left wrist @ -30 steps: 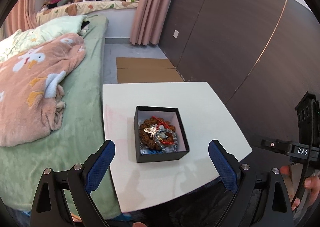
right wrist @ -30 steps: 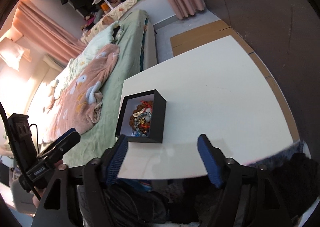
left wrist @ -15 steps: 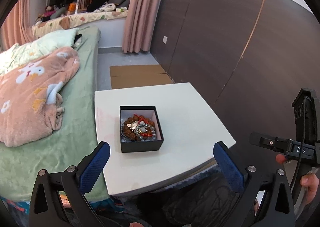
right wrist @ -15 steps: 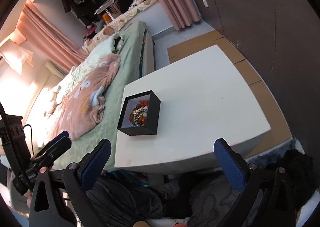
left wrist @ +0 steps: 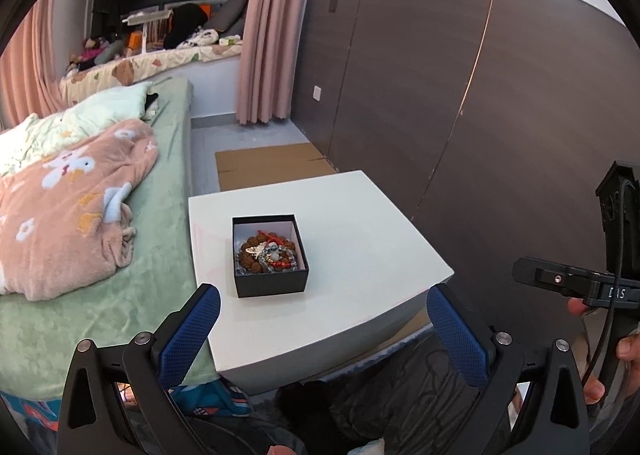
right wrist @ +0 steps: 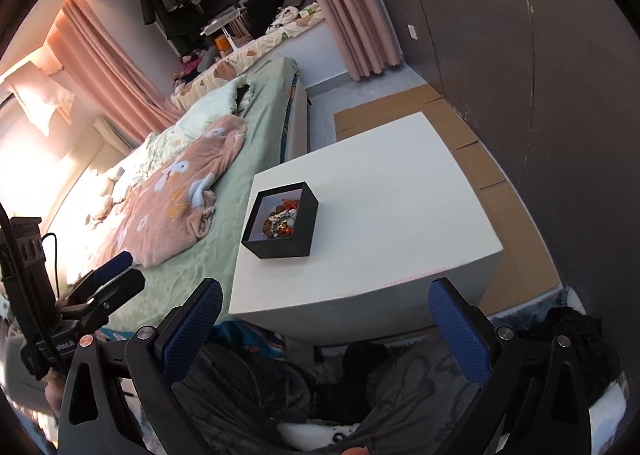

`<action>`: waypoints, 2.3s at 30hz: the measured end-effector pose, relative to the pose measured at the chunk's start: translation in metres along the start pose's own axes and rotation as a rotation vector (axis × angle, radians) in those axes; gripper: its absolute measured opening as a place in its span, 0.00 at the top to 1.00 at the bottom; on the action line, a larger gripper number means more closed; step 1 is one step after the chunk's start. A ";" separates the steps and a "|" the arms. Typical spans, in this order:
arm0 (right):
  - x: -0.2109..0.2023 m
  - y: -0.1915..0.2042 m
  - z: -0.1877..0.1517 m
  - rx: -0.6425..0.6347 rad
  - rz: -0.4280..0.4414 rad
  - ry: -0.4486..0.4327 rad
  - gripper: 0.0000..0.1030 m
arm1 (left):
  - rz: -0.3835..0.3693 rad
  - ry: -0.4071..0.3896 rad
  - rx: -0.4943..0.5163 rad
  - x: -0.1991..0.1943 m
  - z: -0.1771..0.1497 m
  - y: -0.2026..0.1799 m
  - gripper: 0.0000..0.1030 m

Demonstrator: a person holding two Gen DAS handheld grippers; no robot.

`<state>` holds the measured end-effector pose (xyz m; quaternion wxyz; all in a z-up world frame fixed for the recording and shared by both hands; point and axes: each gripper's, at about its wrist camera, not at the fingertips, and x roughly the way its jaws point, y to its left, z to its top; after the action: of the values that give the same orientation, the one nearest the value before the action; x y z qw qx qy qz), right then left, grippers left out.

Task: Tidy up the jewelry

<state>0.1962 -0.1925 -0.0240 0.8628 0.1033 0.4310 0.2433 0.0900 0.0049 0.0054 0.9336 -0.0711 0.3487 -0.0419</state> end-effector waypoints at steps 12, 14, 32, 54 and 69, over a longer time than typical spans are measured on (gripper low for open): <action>-0.029 0.003 -0.020 -0.005 -0.010 -0.031 0.00 | -0.004 -0.006 0.030 -0.018 -0.011 -0.008 0.00; -0.032 0.003 -0.020 -0.006 -0.010 -0.036 0.00 | -0.003 -0.013 0.037 -0.021 -0.011 -0.010 0.00; -0.050 0.007 -0.024 -0.034 -0.034 -0.063 0.00 | -0.002 -0.048 0.029 -0.033 -0.011 -0.007 0.00; -0.052 0.000 -0.027 -0.011 -0.037 -0.077 0.00 | 0.010 -0.049 0.039 -0.030 -0.011 -0.012 0.00; -0.055 0.003 -0.028 -0.014 -0.036 -0.084 0.00 | 0.012 -0.059 0.042 -0.035 -0.013 -0.012 0.00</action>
<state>0.1445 -0.2186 -0.0011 0.8850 0.0999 0.3945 0.2263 0.0548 -0.0036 0.0200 0.9450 -0.0505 0.3206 -0.0414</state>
